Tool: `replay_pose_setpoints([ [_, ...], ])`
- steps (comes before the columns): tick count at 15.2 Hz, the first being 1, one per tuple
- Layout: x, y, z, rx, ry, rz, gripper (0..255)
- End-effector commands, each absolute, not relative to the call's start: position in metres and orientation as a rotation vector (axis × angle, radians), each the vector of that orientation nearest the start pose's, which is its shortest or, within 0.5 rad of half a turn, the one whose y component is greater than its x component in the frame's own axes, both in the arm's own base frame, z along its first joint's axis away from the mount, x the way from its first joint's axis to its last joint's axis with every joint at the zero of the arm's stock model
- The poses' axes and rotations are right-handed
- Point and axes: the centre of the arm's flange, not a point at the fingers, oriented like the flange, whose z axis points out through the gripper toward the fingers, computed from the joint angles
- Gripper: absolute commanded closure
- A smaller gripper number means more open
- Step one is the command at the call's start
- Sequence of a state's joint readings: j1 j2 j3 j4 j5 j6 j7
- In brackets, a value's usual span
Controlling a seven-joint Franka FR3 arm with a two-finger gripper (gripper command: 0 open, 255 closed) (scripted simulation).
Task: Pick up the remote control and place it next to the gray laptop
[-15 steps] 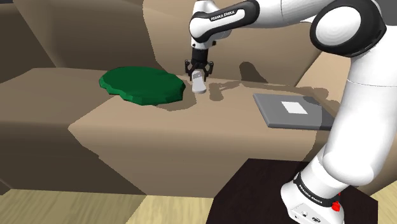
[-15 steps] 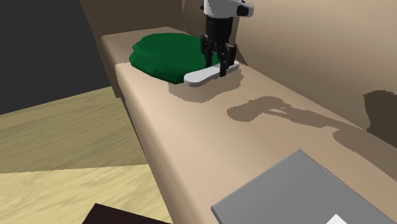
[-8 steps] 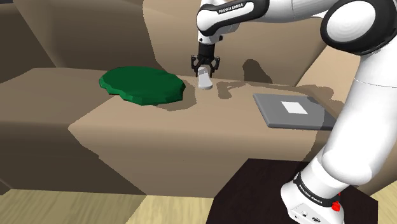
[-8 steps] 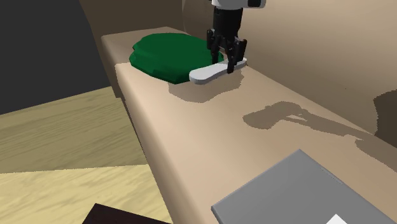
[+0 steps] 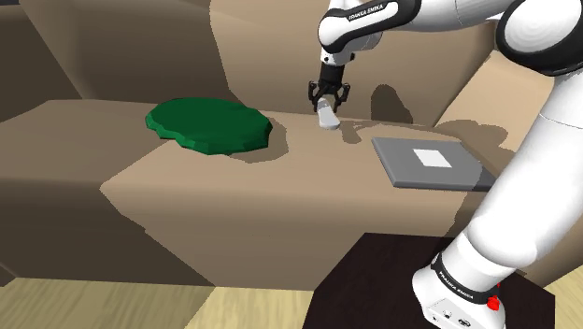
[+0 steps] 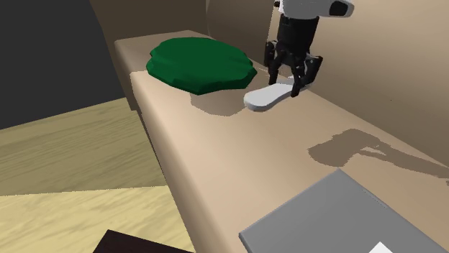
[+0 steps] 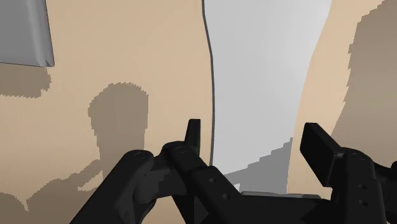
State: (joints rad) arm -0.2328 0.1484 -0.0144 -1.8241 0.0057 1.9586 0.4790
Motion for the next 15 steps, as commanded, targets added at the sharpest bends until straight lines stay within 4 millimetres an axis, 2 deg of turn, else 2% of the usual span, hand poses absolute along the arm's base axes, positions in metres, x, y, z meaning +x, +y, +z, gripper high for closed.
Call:
replay_pose_setpoints([
  [1,0.568,-0.169,0.452,-2.935,1.116,0.021,255],
  [15,0.474,-0.328,0.453,-2.935,1.116,0.021,255],
])
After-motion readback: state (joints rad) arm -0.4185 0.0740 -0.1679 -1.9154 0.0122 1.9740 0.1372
